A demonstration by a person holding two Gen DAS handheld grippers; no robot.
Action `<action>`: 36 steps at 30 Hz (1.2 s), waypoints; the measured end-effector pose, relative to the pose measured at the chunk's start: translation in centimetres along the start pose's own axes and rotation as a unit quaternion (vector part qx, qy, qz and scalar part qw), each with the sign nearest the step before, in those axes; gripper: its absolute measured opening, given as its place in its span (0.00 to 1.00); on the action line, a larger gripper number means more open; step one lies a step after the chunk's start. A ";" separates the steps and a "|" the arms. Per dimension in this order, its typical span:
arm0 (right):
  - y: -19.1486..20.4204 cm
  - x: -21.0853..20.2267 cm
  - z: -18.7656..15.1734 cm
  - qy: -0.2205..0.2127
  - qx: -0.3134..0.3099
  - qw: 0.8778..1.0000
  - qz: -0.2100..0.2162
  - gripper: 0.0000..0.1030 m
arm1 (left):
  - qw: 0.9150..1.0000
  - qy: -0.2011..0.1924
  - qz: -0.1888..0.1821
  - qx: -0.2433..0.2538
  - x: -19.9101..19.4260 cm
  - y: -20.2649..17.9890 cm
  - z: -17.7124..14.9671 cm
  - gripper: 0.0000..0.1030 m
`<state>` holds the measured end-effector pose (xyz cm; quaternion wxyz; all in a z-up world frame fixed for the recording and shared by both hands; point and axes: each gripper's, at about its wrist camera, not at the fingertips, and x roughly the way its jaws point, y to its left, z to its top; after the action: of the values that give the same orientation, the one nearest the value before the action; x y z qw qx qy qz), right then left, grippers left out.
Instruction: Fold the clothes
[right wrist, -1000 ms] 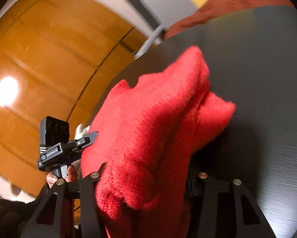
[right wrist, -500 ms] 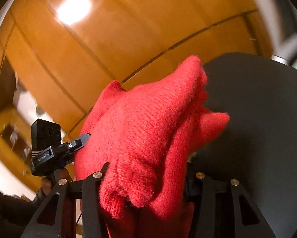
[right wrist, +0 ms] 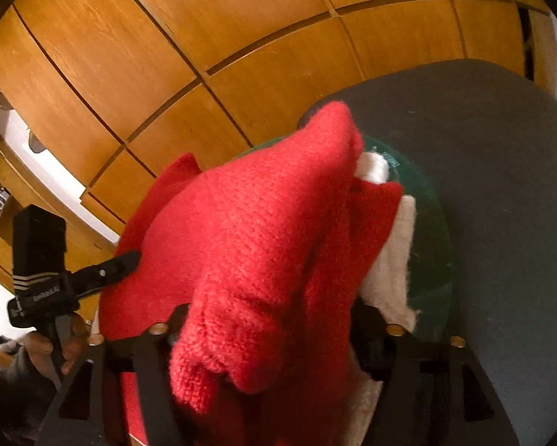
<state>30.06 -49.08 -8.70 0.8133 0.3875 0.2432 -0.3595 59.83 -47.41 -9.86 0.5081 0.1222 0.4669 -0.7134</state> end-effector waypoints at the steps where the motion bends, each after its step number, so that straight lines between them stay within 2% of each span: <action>1: 0.0 -0.5 -0.2 -0.001 -0.002 1.000 -0.005 0.77 | 1.000 -0.001 0.007 0.002 -0.1 -0.3 0.0 0.46; 2: 0.2 -1.2 -0.5 -0.004 -0.007 1.000 -0.012 0.78 | 1.000 -0.003 0.015 0.004 -0.3 -0.5 0.1 0.50; 7: 3.4 -7.1 -1.9 -0.053 -0.072 0.994 -0.067 0.77 | 0.998 -0.055 0.038 0.014 -2.6 -2.7 0.6 0.50; 10: 5.5 -10.4 -2.2 -0.090 -0.124 0.985 -0.083 0.59 | 0.995 -0.085 0.052 0.020 -4.0 -4.1 0.9 0.50; 12: 6.8 -10.8 -1.0 -0.095 -0.155 0.979 -0.087 0.39 | 0.992 -0.105 0.060 0.024 -4.9 -4.9 1.1 0.50; 14: 7.8 -10.2 -0.7 -0.089 -0.176 0.976 -0.090 0.35 | 0.994 -0.097 0.052 0.024 -4.2 -6.0 0.7 0.50; 17: 8.3 -7.2 -0.6 -0.064 -0.181 0.975 -0.113 0.35 | 0.996 -0.074 0.049 0.025 -2.5 -7.4 0.2 0.50; 20: 6.6 -4.6 -0.6 -0.028 -0.156 0.976 -0.151 0.35 | 0.996 -0.043 0.079 0.028 0.1 -7.8 -0.4 0.50; 23: 5.4 -2.0 -0.7 -0.003 -0.138 0.975 -0.173 0.35 | 0.994 -0.046 0.093 0.038 1.0 -7.7 -0.7 0.49; 27: 4.7 -0.7 -0.1 -0.003 -0.117 0.977 -0.180 0.35 | 0.991 -0.055 0.110 0.059 2.3 -8.2 -1.2 0.49; 36: 6.4 -1.2 -0.3 -0.020 -0.113 0.971 -0.209 0.37 | 0.982 -0.068 0.155 0.082 1.1 -8.6 -1.5 0.50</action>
<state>34.19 -45.56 -5.11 0.7632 0.2260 0.3419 -0.4996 51.72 -46.47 -6.70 0.6313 0.1857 0.3465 -0.6685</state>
